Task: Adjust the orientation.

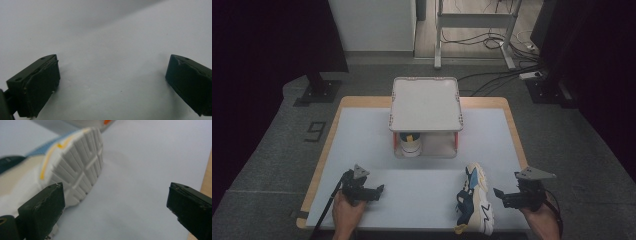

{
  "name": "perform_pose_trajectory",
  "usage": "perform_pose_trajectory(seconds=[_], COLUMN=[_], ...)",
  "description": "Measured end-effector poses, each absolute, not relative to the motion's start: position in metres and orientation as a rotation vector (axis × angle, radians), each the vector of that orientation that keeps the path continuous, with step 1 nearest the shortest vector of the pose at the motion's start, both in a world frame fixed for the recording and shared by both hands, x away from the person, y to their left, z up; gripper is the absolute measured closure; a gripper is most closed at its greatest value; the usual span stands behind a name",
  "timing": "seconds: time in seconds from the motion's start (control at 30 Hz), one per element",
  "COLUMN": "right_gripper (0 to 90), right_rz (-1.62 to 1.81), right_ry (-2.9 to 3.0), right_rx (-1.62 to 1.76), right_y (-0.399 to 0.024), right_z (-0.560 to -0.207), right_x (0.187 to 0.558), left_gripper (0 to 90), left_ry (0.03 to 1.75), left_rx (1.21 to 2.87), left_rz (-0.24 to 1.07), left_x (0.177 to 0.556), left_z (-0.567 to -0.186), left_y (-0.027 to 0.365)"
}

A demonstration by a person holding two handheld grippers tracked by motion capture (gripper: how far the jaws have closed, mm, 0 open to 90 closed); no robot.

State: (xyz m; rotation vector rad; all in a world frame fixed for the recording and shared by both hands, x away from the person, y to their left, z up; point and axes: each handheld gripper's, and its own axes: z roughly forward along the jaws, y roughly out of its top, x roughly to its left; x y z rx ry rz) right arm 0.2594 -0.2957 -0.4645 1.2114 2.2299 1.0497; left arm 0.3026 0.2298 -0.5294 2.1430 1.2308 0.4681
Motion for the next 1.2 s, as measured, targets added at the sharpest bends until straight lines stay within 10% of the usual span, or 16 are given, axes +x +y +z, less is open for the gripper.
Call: perform_pose_trajectory(seconds=[1.2], right_gripper=[0.0], right_rz=[1.067], right_ry=[2.128], right_rx=[1.199], right_y=[-0.297], right_z=[-0.459], right_x=[0.277], left_gripper=[0.0], left_ry=[1.231], left_rx=[2.143], left_rz=[0.468], left_x=[0.303], left_z=[-0.529], left_y=[0.230])
